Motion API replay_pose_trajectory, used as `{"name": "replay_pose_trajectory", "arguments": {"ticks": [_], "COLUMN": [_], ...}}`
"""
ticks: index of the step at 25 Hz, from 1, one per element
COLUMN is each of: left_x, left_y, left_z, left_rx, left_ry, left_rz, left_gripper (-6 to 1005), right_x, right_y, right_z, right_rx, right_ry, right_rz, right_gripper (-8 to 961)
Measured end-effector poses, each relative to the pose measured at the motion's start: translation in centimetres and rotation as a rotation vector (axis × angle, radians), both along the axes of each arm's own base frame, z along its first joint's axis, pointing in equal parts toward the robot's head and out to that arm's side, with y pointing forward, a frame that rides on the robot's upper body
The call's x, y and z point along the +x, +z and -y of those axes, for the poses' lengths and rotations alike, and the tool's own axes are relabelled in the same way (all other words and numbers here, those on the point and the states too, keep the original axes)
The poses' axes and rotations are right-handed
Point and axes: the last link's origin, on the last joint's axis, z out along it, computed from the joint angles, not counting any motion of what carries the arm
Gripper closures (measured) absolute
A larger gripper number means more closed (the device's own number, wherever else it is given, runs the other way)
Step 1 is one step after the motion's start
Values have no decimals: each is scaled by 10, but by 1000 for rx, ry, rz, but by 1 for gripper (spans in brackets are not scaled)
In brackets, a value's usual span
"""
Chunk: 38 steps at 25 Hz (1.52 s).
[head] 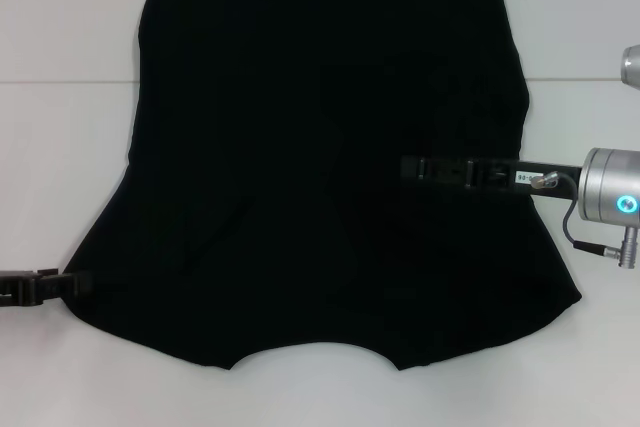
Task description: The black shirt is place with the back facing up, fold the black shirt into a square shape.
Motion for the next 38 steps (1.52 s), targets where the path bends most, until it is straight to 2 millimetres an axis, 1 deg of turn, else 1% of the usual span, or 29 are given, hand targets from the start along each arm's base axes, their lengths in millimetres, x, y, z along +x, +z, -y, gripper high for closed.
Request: {"name": "replay_pose_trajectory", "arguments": {"ticks": [6, 8, 12, 19, 24, 27, 29, 31, 34, 38], "left_x": [0, 0, 2, 5, 5, 6, 6, 6, 6, 6], "left_y": [0, 0, -1, -4, -5, -5, -5, -5, -4, -4], "left_z": [0, 0, -2, -4, -4, -4, -4, -5, -5, -6], "left_rx": [-3, -3, -5, -11, -14, -14, -14, -13, -11, -10], "left_ry": [1, 1, -12, -21, -24, -25, -25, -24, -23, -25], "left_rz": [-2, -2, -5, 6, 8, 9, 9, 10, 10, 10], "left_gripper": [414, 656, 740, 886, 980, 980, 980, 980, 980, 980], "right_x": [5, 8, 22, 57, 88, 103, 108, 113, 114, 110], "right_y": [2, 4, 14, 41, 60, 69, 73, 76, 75, 62], "right_z": [1, 2, 6, 22, 39, 49, 54, 59, 63, 64], "right_rx": [-3, -5, 4, -3, 1, 4, -2, -15, -43, -101], "right_ry": [-10, -17, -41, -136, -220, -269, -292, -310, -314, -305], "right_rz": [9, 12, 22, 14, 29, 29, 23, 19, 26, 62], "right_gripper": [238, 240, 243, 255, 264, 269, 273, 277, 282, 290]}}
